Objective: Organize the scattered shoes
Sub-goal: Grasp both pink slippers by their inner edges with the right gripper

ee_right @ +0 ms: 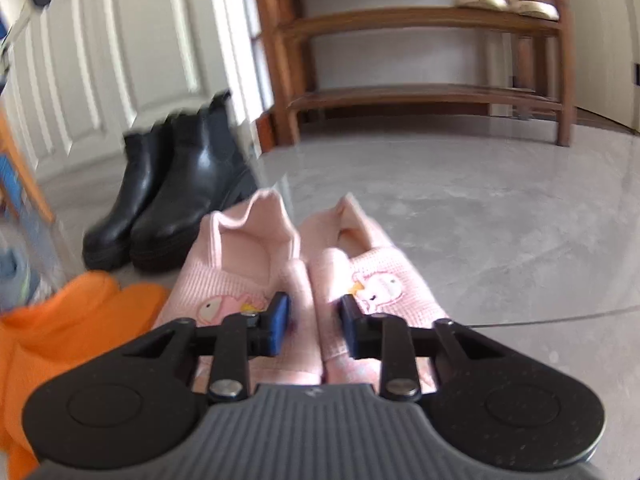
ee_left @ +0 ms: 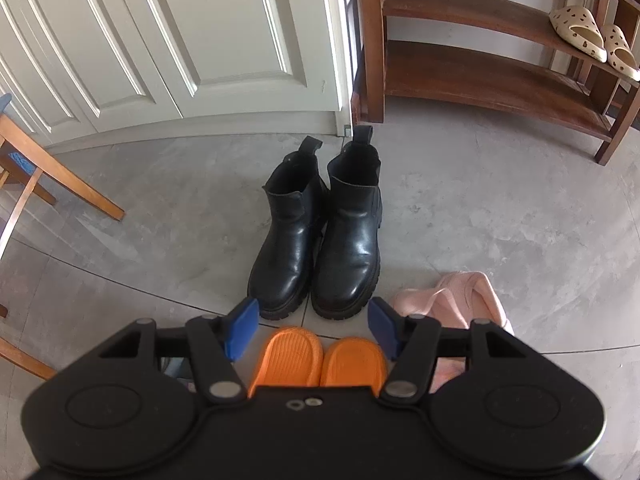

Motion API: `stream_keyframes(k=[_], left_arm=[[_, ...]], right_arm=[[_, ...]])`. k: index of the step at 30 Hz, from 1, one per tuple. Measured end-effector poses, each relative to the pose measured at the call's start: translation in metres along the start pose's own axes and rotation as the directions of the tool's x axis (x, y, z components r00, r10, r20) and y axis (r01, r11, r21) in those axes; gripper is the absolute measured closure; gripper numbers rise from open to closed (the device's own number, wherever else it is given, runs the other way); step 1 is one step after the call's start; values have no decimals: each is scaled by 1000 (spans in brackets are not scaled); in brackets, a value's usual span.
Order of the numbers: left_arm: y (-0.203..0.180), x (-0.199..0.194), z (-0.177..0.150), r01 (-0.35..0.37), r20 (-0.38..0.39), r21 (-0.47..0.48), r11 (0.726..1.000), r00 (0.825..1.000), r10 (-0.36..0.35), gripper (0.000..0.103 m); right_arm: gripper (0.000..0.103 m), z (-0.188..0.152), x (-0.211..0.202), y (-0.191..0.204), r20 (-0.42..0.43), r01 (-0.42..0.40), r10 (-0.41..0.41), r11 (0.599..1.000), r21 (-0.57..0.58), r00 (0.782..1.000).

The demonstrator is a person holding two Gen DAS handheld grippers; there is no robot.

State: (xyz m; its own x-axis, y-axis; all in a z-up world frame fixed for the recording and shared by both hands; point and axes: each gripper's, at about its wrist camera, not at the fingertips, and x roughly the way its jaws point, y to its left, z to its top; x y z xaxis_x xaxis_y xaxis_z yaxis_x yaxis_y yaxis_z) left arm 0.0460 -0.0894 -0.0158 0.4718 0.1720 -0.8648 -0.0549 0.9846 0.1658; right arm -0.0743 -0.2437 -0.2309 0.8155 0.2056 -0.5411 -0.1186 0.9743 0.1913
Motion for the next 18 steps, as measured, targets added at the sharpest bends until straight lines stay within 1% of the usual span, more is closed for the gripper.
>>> stream_keyframes(k=[1,2,3,4,6,8,12,14,16,18], left_arm=[[0,0,0,2,-1,2,1000,1000,-2,42],[0,1,-1,2,-3,5,1000,1000,-2,42],[0,1,-1,2,-4,7,1000,1000,-2,42],[0,2,-1,2,-6,7,1000,1000,-2,42],[0,3,-1,3,-10,3,1000,1000,-3,42],[0,4,-1,3,-13,4,1000,1000,-3,42],[-1,3,-2,0,-15,10,1000,1000,1,42],[0,4,-2,-5,-18,9,1000,1000,5,42],[3,6,-3,-10,-25,0,1000,1000,10,42],[6,6,-2,-10,-26,-13,1000,1000,9,42]], right_arm=[[20,0,-2,1,7,-13,13,1000,-4,1000],[19,1,-5,3,24,0,0,1000,-19,1000],[12,3,-10,6,49,28,-26,999,-41,998],[1,5,-14,7,66,46,-43,998,-53,997],[0,13,-16,8,96,40,-34,997,-61,995],[0,19,-9,10,89,27,-20,997,-79,996],[0,32,24,13,-31,-7,3,991,-134,1000],[0,38,33,14,-51,-24,15,984,-179,999],[0,46,35,18,-53,-37,26,973,-226,998],[0,56,37,22,-71,-61,44,966,-250,996]])
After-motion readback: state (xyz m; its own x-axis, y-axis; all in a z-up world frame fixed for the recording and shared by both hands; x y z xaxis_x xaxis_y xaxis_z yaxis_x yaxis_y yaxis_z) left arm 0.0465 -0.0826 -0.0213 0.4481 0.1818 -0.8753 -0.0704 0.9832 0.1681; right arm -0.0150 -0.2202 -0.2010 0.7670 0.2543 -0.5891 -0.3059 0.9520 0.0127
